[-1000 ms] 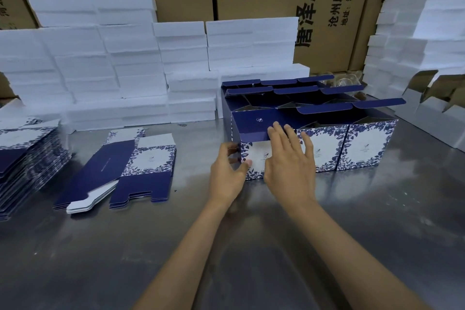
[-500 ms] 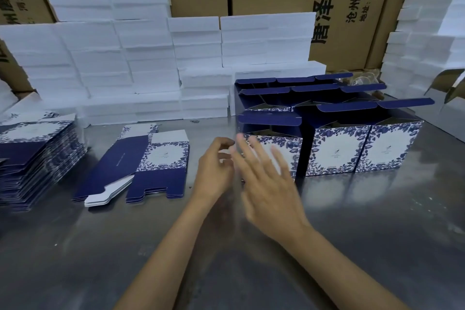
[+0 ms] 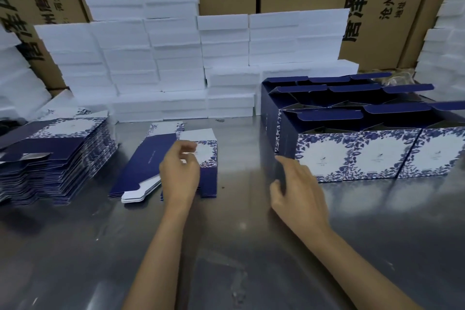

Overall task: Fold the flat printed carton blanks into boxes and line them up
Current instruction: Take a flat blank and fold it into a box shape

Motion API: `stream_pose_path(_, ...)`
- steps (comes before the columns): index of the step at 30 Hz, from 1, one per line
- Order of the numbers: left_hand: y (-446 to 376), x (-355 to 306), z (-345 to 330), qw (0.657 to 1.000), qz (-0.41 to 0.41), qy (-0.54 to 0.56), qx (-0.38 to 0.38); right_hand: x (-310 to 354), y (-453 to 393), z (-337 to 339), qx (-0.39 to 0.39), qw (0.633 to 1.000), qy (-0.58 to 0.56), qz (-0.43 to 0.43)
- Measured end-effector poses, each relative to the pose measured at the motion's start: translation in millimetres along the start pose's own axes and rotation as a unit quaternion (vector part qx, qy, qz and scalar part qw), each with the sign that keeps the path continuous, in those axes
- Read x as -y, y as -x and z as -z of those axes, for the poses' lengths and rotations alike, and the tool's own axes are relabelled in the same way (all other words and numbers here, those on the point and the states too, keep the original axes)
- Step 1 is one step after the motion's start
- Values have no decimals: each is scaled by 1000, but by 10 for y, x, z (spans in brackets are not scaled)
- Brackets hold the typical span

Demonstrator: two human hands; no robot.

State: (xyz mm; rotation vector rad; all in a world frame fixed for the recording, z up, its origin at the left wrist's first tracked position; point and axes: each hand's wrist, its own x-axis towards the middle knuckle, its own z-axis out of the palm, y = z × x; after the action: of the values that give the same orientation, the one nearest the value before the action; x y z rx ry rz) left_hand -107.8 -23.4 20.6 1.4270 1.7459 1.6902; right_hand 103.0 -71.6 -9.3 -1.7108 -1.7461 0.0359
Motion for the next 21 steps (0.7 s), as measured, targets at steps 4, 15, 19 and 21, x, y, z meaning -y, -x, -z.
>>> stream_pose_path(4, -141, 183, 197, 984, 15, -167, -61, 164, -15, -57, 10, 999, -33, 9)
stream_pose_path(15, -154, 472, 212, 896, 175, -403, 69, 975, -309, -720, 254, 967, -9, 2)
stream_pose_path(19, -165, 474, 195, 890, 183, -410, 83, 1092, -334, -720, 175, 983, -54, -19)
stream_pose_path(21, -166, 458, 203, 893, 186, -401, 86, 1142, -366, -689, 131, 984, -116, -23)
